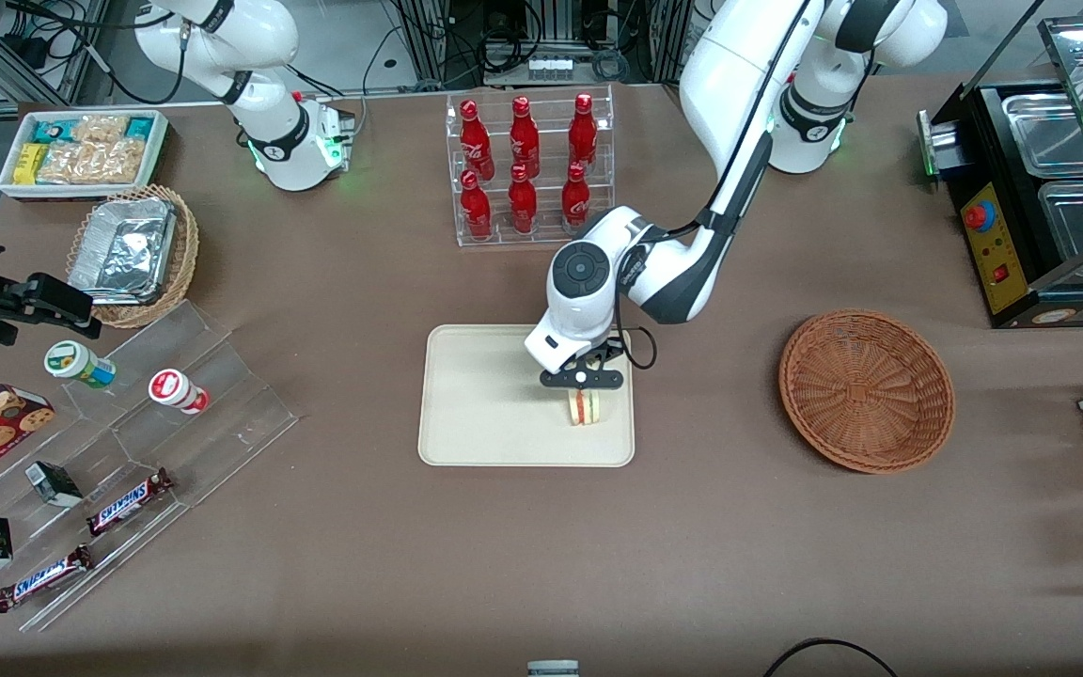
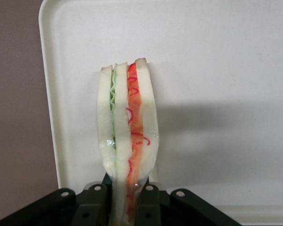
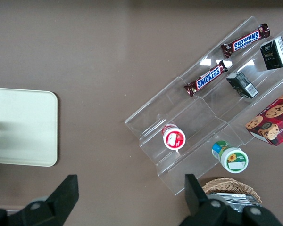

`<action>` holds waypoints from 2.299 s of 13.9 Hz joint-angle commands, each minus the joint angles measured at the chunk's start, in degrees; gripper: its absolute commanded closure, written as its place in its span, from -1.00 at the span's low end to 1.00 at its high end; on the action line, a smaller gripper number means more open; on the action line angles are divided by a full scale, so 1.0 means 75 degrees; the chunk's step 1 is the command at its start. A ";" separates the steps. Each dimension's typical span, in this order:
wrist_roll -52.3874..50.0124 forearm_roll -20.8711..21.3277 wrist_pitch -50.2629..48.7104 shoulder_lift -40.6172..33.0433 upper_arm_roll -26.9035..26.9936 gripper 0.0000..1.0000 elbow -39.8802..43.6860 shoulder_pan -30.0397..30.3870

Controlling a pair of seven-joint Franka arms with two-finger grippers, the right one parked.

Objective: Place sandwich from basket to tray

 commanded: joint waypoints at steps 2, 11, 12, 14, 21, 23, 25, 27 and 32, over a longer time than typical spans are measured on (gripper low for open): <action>0.0116 0.0054 -0.0027 0.0003 0.0121 0.54 -0.0072 -0.0092; 0.0070 0.0054 -0.0027 0.0062 0.0144 -1.00 -0.0013 -0.0068; 0.0046 0.0054 -0.0039 0.0027 0.0156 -1.00 0.0010 -0.0068; -0.0001 0.0042 -0.0271 -0.0171 0.0191 -1.00 0.0034 -0.0056; -0.0586 -0.0005 -0.1677 -0.1776 0.0297 -1.00 0.0374 0.0108; -0.0750 0.0019 -0.2320 -0.2349 0.0495 -1.00 0.0374 0.0108; -0.0786 0.0042 -0.3105 -0.3005 0.0764 -1.00 0.0327 0.0120; -0.0798 0.0054 -0.3798 -0.3568 0.1080 -1.00 0.0339 0.0131; -0.0634 0.0590 -0.5145 -0.4648 0.1984 -1.00 0.0280 0.0131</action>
